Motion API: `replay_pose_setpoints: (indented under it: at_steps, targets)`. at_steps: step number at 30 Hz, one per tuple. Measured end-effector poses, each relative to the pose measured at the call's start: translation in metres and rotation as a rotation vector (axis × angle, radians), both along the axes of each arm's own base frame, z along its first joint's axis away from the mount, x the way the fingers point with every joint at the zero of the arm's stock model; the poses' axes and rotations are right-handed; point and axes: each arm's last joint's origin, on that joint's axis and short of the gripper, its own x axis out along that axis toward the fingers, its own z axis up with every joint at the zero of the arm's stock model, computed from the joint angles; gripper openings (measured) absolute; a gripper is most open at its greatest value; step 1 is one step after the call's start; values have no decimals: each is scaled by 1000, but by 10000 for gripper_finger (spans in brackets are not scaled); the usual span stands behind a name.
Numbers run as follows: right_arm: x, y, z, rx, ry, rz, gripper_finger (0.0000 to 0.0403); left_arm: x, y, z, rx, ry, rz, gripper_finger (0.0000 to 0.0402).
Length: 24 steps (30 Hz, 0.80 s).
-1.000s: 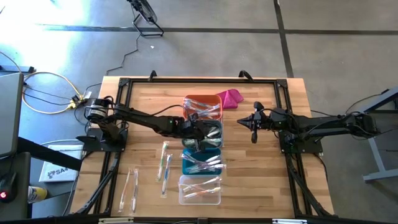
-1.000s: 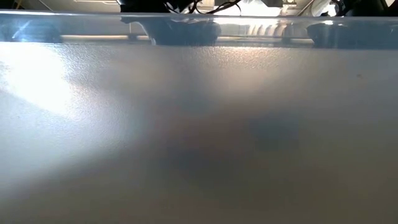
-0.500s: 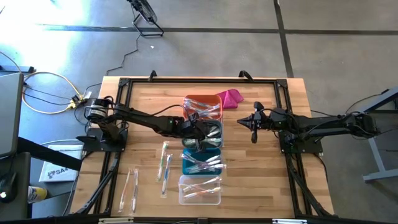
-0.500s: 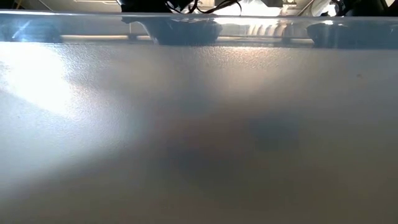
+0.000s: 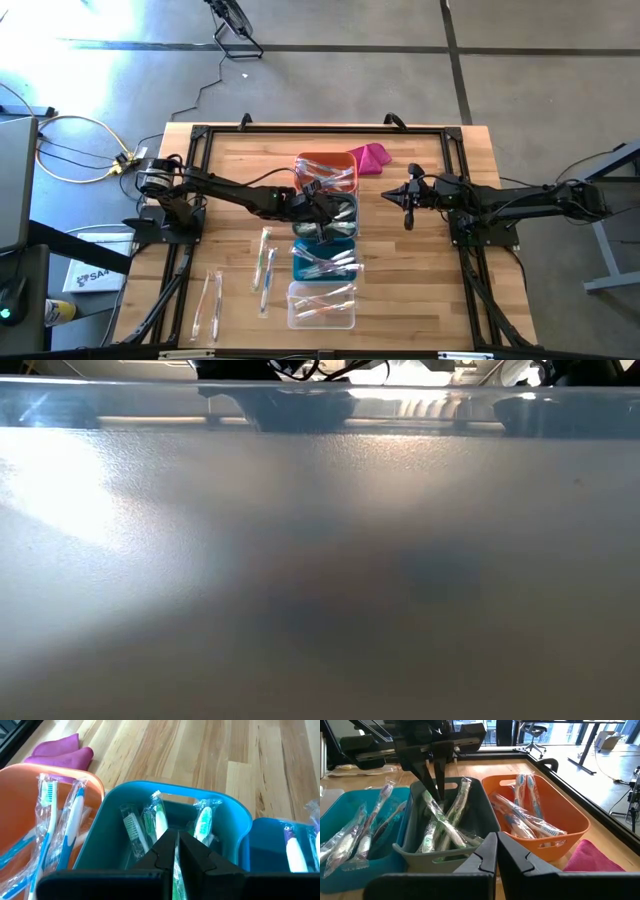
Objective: Pick & Place Toothbrushes
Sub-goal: Put the green toothbrush into the green bin
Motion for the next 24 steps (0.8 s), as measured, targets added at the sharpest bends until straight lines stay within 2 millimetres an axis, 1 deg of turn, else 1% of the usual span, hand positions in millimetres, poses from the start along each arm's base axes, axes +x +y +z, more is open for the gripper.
replay_pose_setpoints:
  at_steps: [19, 24]
  targets:
    - [0, 0, 0, 0, 0, 0, 4, 1, 0, 1, 22, -12, -16, 15]
    - [0, 0, 0, 0, 0, 0, 4, 1, 0, 2, 64, -6, -47, 15]
